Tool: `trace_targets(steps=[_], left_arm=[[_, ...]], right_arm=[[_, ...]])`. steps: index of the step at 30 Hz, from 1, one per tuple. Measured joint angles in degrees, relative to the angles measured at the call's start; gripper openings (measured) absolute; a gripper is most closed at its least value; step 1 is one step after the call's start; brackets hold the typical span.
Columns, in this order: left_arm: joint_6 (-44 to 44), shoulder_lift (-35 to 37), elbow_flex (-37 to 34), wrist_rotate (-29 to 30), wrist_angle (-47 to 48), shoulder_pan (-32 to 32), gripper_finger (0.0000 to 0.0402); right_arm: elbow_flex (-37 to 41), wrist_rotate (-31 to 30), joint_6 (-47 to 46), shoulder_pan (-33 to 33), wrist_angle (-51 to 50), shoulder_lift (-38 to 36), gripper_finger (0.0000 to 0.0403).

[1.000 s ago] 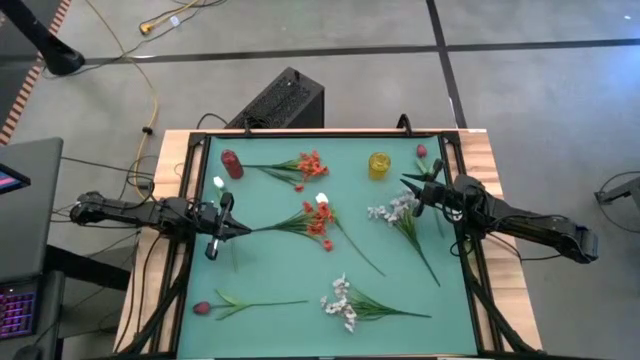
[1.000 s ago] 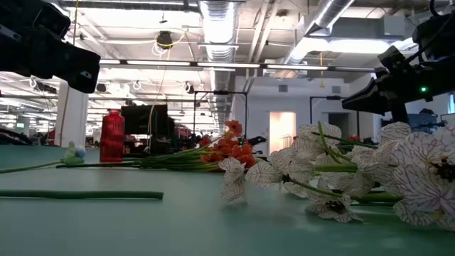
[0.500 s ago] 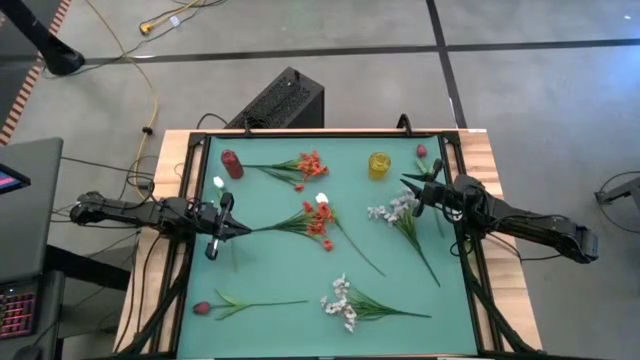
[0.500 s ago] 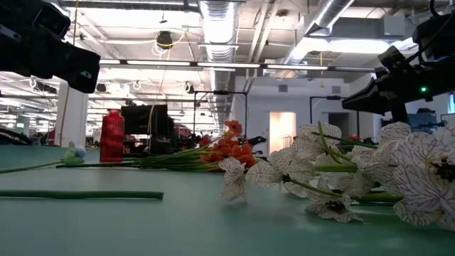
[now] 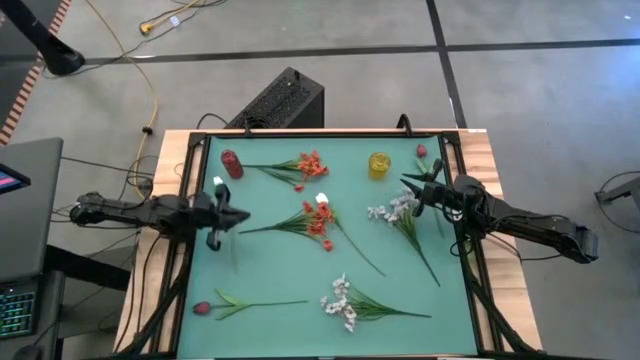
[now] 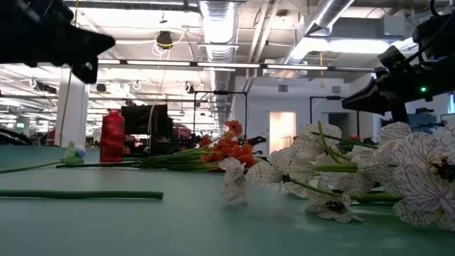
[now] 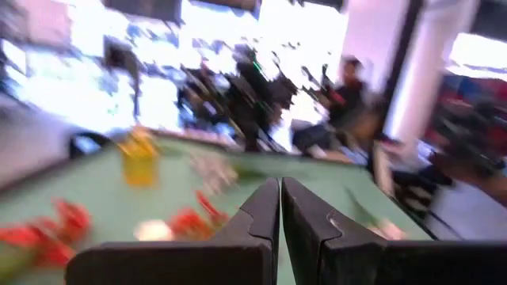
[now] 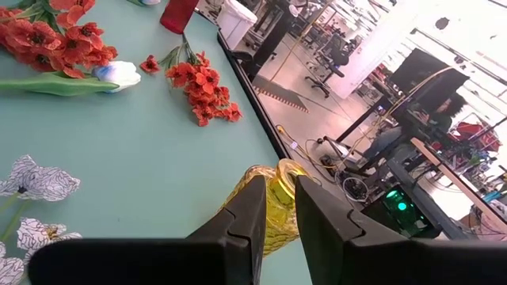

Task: Sort flowers into vase by color
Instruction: Put the top white flowers into the yellow vase

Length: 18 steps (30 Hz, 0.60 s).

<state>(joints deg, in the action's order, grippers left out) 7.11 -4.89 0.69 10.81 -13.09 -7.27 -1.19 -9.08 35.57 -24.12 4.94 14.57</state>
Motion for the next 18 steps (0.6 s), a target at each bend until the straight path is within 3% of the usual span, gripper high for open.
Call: trace_targets(steps=[8,13,18], left_arm=[[-13.0,-1.2,0.0,19.0,-12.6,1.2,0.0004],[-15.0,-7.8,0.1,14.9,-17.5,5.7,0.0004],[-15.1,-20.4,0.1,8.3,-29.1,12.3,0.0004]], right_arm=[[0.0,0.1,0.2,0.1,2.6,0.0,0.0098],[-2.4,0.7,-15.1,2.0,4.8,0.1,0.0098],[-10.5,3.3,-23.4,6.7,-4.0,4.8,0.0098]])
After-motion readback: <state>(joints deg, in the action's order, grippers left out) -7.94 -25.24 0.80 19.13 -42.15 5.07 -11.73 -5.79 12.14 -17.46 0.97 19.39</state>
